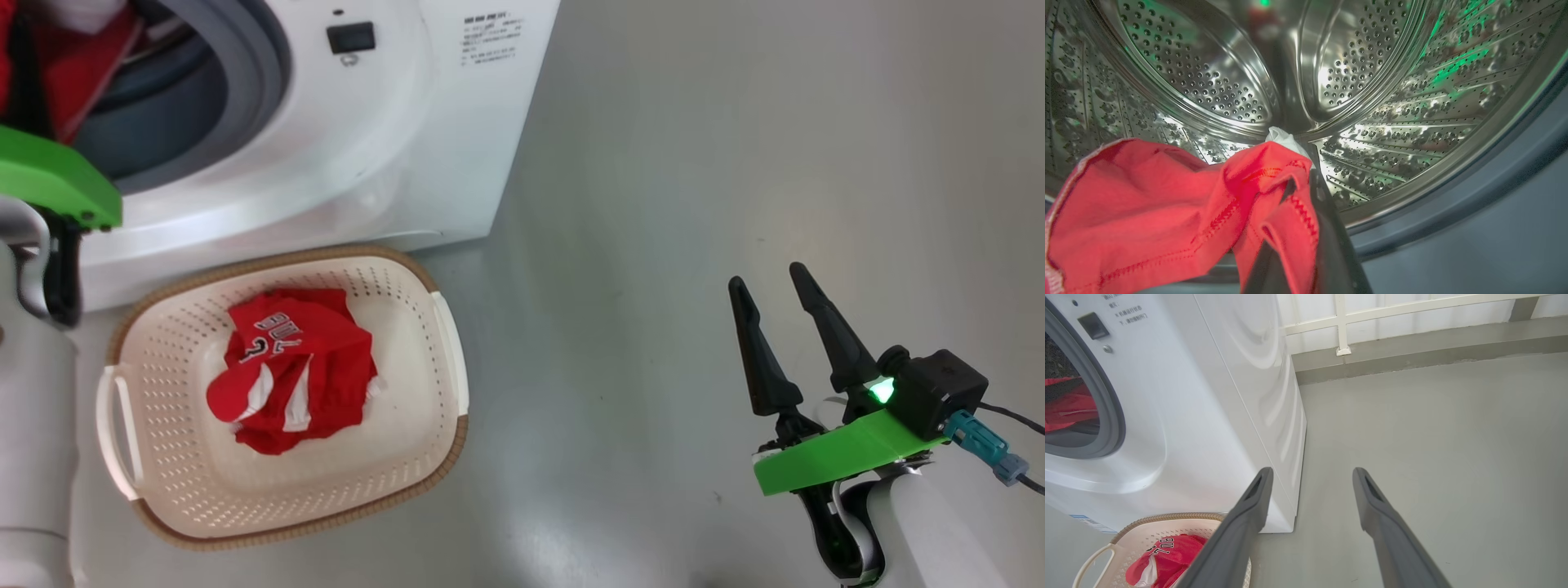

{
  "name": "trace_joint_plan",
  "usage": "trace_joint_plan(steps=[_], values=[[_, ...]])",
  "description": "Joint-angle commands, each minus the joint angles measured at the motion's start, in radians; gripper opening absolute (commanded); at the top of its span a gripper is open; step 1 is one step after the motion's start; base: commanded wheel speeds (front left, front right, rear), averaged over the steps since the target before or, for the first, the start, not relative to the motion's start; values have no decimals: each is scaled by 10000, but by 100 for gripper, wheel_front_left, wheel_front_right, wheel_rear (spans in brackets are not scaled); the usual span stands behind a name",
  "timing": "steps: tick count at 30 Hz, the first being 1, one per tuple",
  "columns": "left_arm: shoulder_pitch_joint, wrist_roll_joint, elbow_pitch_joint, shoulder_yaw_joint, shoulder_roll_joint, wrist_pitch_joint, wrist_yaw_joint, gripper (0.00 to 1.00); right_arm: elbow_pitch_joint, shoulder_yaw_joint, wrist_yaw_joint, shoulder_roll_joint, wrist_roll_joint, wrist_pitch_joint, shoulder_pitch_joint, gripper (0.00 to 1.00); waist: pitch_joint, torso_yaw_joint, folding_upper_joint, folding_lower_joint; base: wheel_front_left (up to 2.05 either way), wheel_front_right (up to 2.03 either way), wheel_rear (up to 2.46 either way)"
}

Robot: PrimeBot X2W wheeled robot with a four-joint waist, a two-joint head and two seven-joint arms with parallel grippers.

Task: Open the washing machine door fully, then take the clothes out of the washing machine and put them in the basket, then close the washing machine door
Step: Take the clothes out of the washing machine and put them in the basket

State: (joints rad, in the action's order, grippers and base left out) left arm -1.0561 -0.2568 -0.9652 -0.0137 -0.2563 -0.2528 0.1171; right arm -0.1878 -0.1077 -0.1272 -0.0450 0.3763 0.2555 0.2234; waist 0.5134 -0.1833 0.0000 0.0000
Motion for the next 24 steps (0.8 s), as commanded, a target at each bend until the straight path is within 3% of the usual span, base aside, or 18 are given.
trace_joint_plan(steps=[1, 13, 24], values=[[217, -33, 351, -227, -420, -88, 87, 0, 178, -169, -35, -53, -43, 63, -251, 100, -257, 118, 0, 0, 0, 0, 0], [2060, 96, 2570, -870, 340, -89, 127, 0, -26, 62, -35, -53, -286, 63, -694, 100, -1297, 553, 0, 0, 0, 0, 0], [3518, -122, 4604, -872, 766, -89, 134, 0, -85, 289, -35, -53, -438, 63, -1014, 100, -1818, 983, 0, 0, 0, 0, 0]])
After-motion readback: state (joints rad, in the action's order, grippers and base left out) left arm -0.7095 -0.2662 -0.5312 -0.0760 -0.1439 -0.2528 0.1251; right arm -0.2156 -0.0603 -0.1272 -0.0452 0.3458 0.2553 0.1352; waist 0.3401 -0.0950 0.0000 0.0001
